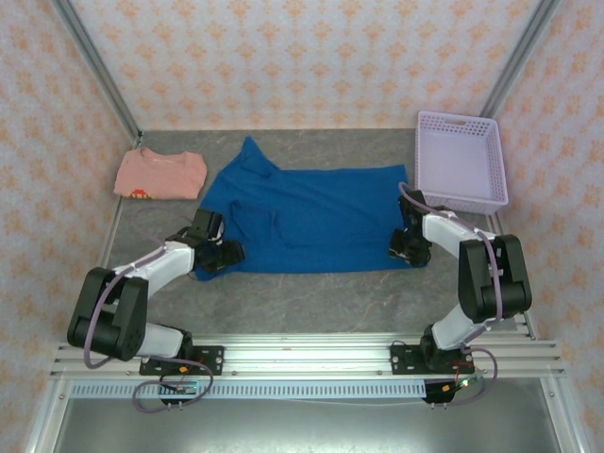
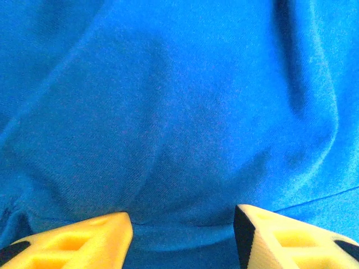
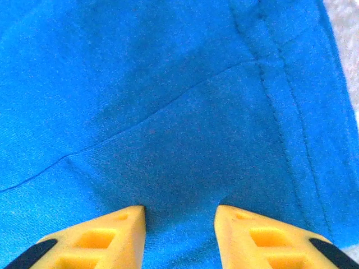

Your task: Fold the inside-out t-shirt

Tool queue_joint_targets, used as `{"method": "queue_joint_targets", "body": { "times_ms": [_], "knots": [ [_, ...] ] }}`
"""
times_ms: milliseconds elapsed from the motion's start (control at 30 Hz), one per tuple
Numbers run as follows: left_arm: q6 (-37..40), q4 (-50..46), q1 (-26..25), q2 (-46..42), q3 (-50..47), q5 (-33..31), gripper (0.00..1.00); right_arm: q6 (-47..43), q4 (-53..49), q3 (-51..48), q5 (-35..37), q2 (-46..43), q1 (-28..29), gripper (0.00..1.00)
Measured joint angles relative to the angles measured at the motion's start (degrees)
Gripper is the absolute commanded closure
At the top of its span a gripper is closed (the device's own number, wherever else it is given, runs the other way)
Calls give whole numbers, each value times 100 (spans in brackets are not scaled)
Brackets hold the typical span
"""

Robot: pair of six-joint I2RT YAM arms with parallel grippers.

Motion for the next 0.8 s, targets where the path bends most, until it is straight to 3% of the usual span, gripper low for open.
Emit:
{"method": "queue_joint_targets", "body": {
  "times_ms": [300,467,600,700,800],
  "knots": [
    [-691,-146,-219,-1287,-916,-225,44,748,-85,-927,-199,-1001,11,64],
    [-1115,-857,-310,-2190,-1172,-330,44,1200,-485,-1305,-74,-1609,223,61],
    [-1185,-1550,-310,-2817,-984,-656,41,1200,-780,-1047,330,-1832,407,55],
    [-990,-1611,-289,-2699,-363,-973,39,960,-614,-481,466,-1851,531,52],
    [-752,-1283,-157,-1943,492,-1051,39,632,-184,131,461,-1641,562,50]
  ]
}}
